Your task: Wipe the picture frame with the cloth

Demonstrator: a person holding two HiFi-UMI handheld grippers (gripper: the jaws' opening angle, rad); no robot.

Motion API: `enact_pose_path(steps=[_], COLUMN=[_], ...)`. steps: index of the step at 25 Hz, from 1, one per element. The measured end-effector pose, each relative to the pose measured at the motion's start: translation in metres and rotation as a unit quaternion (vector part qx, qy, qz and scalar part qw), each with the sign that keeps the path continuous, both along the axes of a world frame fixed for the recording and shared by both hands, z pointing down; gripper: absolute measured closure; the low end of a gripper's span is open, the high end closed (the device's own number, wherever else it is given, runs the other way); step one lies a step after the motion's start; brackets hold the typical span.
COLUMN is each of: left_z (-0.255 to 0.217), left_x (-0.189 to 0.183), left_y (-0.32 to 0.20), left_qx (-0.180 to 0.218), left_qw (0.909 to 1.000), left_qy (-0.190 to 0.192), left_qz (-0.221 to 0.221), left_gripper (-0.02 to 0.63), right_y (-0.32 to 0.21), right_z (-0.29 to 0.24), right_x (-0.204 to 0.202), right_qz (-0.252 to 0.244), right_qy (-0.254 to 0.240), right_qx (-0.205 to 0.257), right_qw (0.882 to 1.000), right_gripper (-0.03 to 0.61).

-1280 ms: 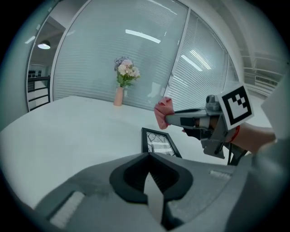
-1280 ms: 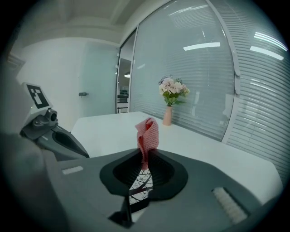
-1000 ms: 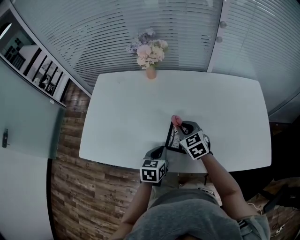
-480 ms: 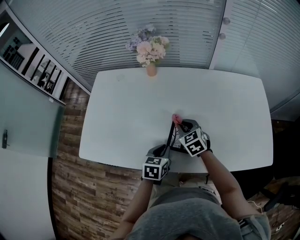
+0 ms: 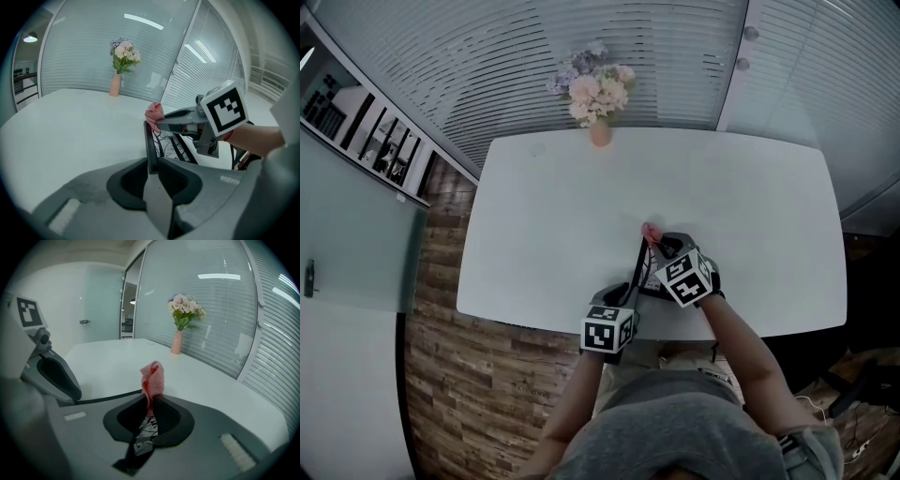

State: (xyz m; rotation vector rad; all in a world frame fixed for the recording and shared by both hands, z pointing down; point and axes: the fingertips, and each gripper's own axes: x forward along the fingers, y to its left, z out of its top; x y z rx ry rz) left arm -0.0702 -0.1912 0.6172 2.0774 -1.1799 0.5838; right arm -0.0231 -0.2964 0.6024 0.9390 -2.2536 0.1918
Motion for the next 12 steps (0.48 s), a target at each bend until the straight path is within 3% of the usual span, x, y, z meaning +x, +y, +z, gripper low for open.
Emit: enact_pose_path(steps=[12], left_z=[0.001], left_x=[0.0], left_y=[0.0], left_qx=[-0.005], left_qw=[0.9999], left_qy=[-0.015], left_qz=[-0.007], left_gripper=[0.557], right_y=[0.021], right_z=[0.005], right_x=[-0.005], right_qz=[-0.034], right_qy=[0.026], right_qx=[-0.017], right_qw=[0.999], right_gripper=[0.54])
